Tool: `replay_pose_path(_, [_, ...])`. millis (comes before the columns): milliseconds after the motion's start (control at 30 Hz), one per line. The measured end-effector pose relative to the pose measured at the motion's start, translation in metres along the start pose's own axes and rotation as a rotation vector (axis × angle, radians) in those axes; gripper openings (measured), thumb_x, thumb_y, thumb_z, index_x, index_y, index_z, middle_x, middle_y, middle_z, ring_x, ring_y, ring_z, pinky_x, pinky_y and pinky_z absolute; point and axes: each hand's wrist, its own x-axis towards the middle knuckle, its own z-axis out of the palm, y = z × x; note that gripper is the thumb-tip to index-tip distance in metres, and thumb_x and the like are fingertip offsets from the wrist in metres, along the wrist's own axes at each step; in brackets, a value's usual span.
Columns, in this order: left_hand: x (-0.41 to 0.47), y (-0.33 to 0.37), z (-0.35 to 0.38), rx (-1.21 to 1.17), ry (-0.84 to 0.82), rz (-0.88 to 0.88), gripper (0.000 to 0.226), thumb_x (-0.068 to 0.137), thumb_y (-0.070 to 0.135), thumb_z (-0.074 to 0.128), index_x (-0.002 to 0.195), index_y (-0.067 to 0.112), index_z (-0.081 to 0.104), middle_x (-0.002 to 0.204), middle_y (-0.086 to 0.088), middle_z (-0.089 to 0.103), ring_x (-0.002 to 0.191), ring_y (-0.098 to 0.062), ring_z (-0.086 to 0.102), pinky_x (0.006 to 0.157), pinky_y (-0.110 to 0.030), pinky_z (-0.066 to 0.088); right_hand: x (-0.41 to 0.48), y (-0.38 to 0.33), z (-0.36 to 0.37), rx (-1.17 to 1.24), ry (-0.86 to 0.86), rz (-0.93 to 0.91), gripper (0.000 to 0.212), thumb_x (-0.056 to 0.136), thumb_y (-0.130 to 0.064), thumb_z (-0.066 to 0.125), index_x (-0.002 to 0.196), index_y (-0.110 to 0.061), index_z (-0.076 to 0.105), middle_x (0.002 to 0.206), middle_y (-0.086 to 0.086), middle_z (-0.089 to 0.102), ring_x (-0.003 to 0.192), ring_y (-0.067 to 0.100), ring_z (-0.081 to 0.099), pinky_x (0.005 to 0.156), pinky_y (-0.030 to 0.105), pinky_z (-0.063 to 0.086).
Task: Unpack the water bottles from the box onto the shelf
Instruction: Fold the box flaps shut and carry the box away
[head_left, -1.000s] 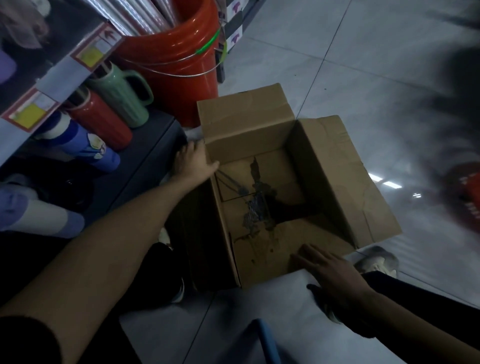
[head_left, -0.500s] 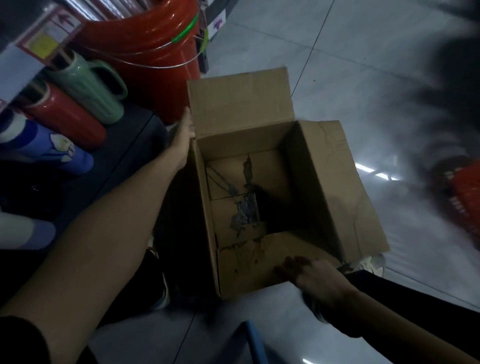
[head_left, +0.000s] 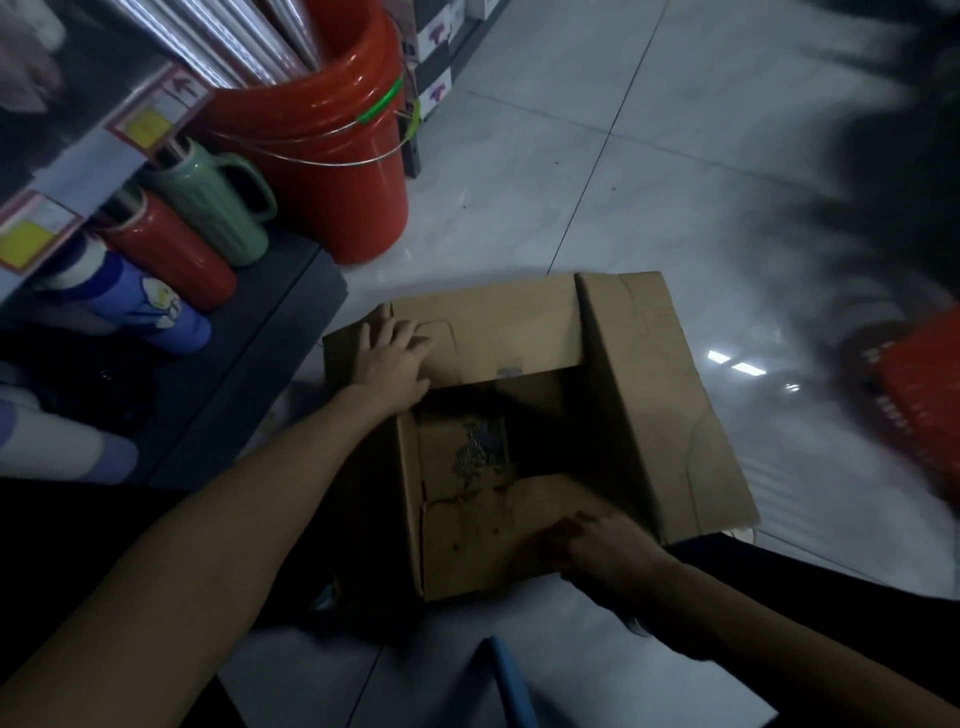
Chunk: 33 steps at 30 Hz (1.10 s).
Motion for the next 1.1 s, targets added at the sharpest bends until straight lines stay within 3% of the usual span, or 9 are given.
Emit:
replay_pose_path(133, [-0.029,0.002,0.005,-0.284,0.12,-0.137,0.065,0.098,0.041,0.057,0.157,0.029,0.033,0.168,-0.01,0.016,0.154,-0.033,0.014,0.122,-0.056,0.021,0.008,0.042,-0.045,0.048,0.072,0.212,0.036,0.1,-0.033,0.051,0.135,-0.024,0.053,0.121,0.005,0.061,0.107,0.029,0.061,0.082,0.047,0.054])
replay_pose_path(200, [-0.052,0.007,0.005,-0.56,0.172,-0.25,0.063,0.1,0.035,0.059,0.157,0.028,0.033,0.169,-0.009,0.011,0.153,-0.035,0.019,0.117,-0.052,0.031,0.002,0.029,-0.045,0.043,-0.013,0.211,0.036,0.101,-0.028,0.05,0.137,-0.021,0.052,0.123,0.005,0.059,0.108,0.028,0.06,0.084,0.046,0.054])
replay_pose_path(300, [-0.086,0.011,0.018,-0.884,0.198,-0.476,0.065,0.102,0.038,0.055,0.16,0.027,0.026,0.169,-0.007,0.012,0.151,-0.033,0.023,0.115,-0.05,0.035,0.004,0.034,-0.044,0.059,-0.025,0.241,0.032,0.103,-0.029,0.047,0.131,-0.018,0.055,0.124,0.006,0.058,0.106,0.027,0.059,0.085,0.044,0.054])
replay_pose_path(400, [-0.119,0.0,0.052,-1.032,0.112,-0.693,0.069,0.103,0.045,0.051,0.161,0.023,0.022,0.166,-0.011,0.023,0.148,-0.036,0.031,0.115,-0.052,0.035,0.009,0.028,-0.045,0.025,-0.072,0.245,0.03,0.102,-0.034,0.047,0.124,-0.017,0.059,0.122,0.006,0.058,0.102,0.026,0.059,0.083,0.045,0.055])
replay_pose_path(533, [-0.145,-0.019,0.093,-1.31,-0.107,-0.964,0.084,0.097,0.059,0.053,0.161,0.014,0.023,0.161,-0.016,0.033,0.142,-0.04,0.039,0.116,-0.051,0.036,0.013,0.026,-0.055,0.03,-0.043,0.246,0.035,0.102,-0.034,0.049,0.131,-0.017,0.058,0.124,0.007,0.059,0.105,0.029,0.061,0.084,0.044,0.054])
replay_pose_path(633, [-0.155,-0.014,0.098,-1.444,-0.129,-0.916,0.073,0.093,0.052,0.065,0.15,0.014,0.041,0.145,-0.012,0.053,0.127,-0.037,0.054,0.109,-0.049,0.045,0.016,0.024,-0.059,0.041,-0.039,0.24,0.037,0.102,-0.031,0.048,0.137,-0.018,0.056,0.128,0.008,0.059,0.112,0.03,0.06,0.088,0.042,0.053])
replay_pose_path(833, [-0.181,-0.005,0.083,-1.52,0.107,-0.945,0.05,0.086,0.022,0.081,0.128,0.007,0.059,0.122,-0.017,0.065,0.098,-0.031,0.063,0.083,-0.039,0.053,0.015,0.013,-0.061,0.059,-0.084,0.229,0.038,0.105,-0.028,0.046,0.141,-0.02,0.051,0.131,0.006,0.056,0.112,0.026,0.059,0.088,0.039,0.053])
replay_pose_path(1000, [-0.201,-0.029,0.041,-1.599,0.022,-0.668,0.055,0.082,0.026,0.085,0.131,0.026,0.059,0.115,-0.002,0.07,0.102,-0.022,0.067,0.077,-0.032,0.054,0.011,0.032,-0.069,0.158,-0.034,0.28,0.031,0.105,-0.028,0.045,0.132,-0.025,0.059,0.125,0.001,0.065,0.108,0.019,0.064,0.091,0.037,0.055])
replay_pose_path(1100, [-0.189,-0.027,0.01,-1.515,0.074,-0.614,0.045,0.089,0.012,0.075,0.131,0.02,0.06,0.115,-0.005,0.07,0.097,-0.021,0.066,0.071,-0.031,0.052,0.001,0.057,-0.07,0.179,0.106,0.426,0.031,0.1,-0.031,0.054,0.131,-0.028,0.062,0.128,-0.002,0.064,0.116,0.02,0.063,0.094,0.035,0.054])
